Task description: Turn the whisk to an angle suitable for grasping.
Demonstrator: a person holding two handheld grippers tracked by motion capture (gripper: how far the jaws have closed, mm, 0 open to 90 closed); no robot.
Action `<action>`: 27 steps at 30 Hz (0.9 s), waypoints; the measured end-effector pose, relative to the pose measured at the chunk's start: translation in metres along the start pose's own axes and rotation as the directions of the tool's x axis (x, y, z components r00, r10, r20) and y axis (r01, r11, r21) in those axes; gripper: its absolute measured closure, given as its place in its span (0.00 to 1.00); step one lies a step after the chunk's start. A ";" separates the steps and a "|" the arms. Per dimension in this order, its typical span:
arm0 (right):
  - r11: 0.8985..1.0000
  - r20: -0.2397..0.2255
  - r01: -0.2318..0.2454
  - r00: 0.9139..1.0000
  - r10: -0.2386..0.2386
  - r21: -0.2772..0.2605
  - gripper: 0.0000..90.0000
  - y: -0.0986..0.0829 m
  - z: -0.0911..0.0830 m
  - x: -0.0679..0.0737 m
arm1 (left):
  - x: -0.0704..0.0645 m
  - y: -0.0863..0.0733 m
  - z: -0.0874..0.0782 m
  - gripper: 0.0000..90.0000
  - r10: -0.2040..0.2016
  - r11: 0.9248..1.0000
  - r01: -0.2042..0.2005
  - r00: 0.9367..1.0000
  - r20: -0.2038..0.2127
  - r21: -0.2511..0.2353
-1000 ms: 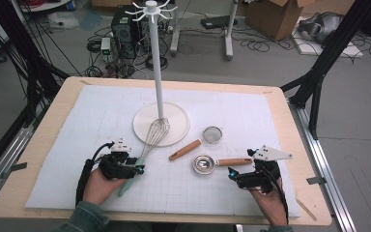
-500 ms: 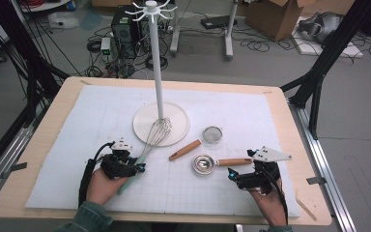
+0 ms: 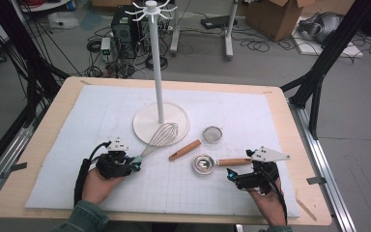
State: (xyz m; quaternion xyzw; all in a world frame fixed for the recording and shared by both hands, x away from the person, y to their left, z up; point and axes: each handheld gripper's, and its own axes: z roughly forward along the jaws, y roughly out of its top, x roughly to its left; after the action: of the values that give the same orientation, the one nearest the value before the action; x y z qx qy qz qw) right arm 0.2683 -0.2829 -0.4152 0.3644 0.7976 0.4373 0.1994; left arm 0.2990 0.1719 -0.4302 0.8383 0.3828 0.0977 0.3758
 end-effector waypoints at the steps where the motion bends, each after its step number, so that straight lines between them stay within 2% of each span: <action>1: 1.000 0.000 -0.001 1.000 0.001 0.002 0.00 0.000 0.000 0.000 | 0.000 0.000 -0.001 0.77 -0.005 1.000 0.005 1.000 0.004 -0.012; 4: 1.000 -0.001 0.002 1.000 -0.002 0.004 0.00 0.001 0.001 0.001 | 0.002 0.001 -0.006 0.77 0.017 0.999 -0.017 1.000 0.015 -0.032; 7: 1.000 -0.002 0.008 1.000 -0.008 0.003 0.00 0.001 0.001 0.001 | 0.002 0.003 -0.010 0.77 0.051 0.997 -0.048 0.998 0.049 -0.062; 8: 1.000 -0.001 0.008 1.000 -0.008 0.002 0.00 0.001 0.001 0.001 | 0.001 0.004 -0.011 0.77 0.063 0.996 -0.059 0.996 0.066 -0.069; 9: 1.000 -0.003 0.006 1.000 -0.006 0.001 0.00 0.001 0.001 0.001 | 0.000 0.006 -0.013 0.77 0.097 0.994 -0.092 0.993 0.073 -0.064; 10: 1.000 -0.003 0.006 1.000 -0.006 0.001 0.00 0.001 0.001 0.001 | 0.000 0.006 -0.013 0.77 0.097 0.994 -0.092 0.993 0.073 -0.064; 14: 1.000 -0.001 0.003 1.000 -0.003 -0.001 0.00 0.002 -0.001 0.001 | -0.001 0.013 -0.016 0.77 0.168 0.985 -0.162 0.980 0.107 -0.063; 17: 1.000 -0.002 0.009 1.000 -0.009 -0.001 0.00 0.002 0.000 0.001 | 0.001 0.018 -0.018 0.77 0.220 0.975 -0.212 0.965 0.145 -0.072; 18: 1.000 -0.003 0.009 1.000 -0.009 -0.001 0.00 0.002 0.000 0.001 | 0.003 0.020 -0.018 0.77 0.244 0.969 -0.233 0.953 0.182 -0.083; 19: 1.000 -0.003 0.009 1.000 -0.009 -0.001 0.00 0.002 0.000 0.001 | 0.003 0.020 -0.018 0.77 0.244 0.969 -0.233 0.953 0.182 -0.083; 20: 1.000 -0.005 0.008 1.000 -0.008 0.003 0.00 0.002 0.000 0.001 | 0.004 0.021 -0.018 0.77 0.251 0.967 -0.239 0.949 0.191 -0.085; 22: 1.000 -0.007 0.006 1.000 -0.006 0.006 0.00 0.002 0.000 0.001 | 0.007 0.021 -0.017 0.77 0.270 0.963 -0.259 0.936 0.228 -0.077; 23: 1.000 -0.007 0.006 1.000 -0.006 0.006 0.00 0.002 0.000 0.001 | 0.008 0.020 -0.015 0.77 0.270 0.963 -0.261 0.933 0.236 -0.071; 25: 1.000 -0.006 0.005 1.000 -0.005 0.006 0.00 0.002 0.001 0.001 | 0.010 0.019 -0.012 0.77 0.286 0.958 -0.282 0.921 0.265 -0.057; 27: 1.000 -0.007 0.008 1.000 -0.008 0.005 0.00 0.002 0.001 0.001 | 0.010 0.017 -0.009 0.77 0.296 0.954 -0.297 0.913 0.282 -0.039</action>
State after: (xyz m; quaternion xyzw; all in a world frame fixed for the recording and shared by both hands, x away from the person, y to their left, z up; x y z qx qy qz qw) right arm 0.2691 -0.2806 -0.4138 0.3602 0.8007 0.4359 0.1977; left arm 0.3120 0.1768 -0.4132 0.8927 0.1936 0.0312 0.4058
